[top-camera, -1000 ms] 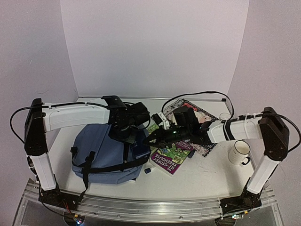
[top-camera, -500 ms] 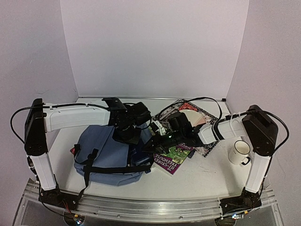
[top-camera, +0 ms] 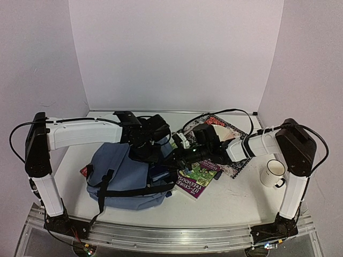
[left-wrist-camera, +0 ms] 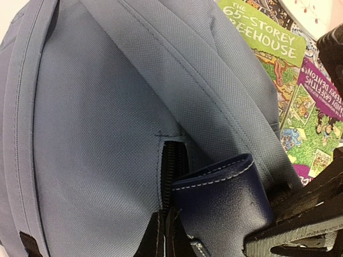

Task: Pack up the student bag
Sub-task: Place the card case in the pocket on the back of the bag.

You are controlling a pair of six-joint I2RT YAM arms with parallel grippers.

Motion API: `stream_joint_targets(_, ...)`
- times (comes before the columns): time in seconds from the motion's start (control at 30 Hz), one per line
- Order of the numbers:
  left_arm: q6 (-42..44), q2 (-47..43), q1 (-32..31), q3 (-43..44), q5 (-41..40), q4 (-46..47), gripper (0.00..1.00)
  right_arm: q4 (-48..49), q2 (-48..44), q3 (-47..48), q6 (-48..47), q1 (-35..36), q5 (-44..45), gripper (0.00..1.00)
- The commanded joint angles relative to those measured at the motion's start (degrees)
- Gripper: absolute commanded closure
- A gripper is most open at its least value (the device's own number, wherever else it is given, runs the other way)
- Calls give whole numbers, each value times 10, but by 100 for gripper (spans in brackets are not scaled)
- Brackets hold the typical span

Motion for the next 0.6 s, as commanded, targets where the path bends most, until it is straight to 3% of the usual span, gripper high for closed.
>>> stream_joint_targets(0.0, -15, -34, -7, 24, 37, 45, 100, 122, 1, 5, 37, -5, -3, 100)
stream_joint_targets(0.37, -25, -36, -7, 71, 75, 68, 100, 163, 22, -33, 60, -4, 38, 100)
stream_joint_targets(0.57, -25, -53, -6, 49, 75, 66, 100, 196, 28, -63, 82, -6, 51, 100)
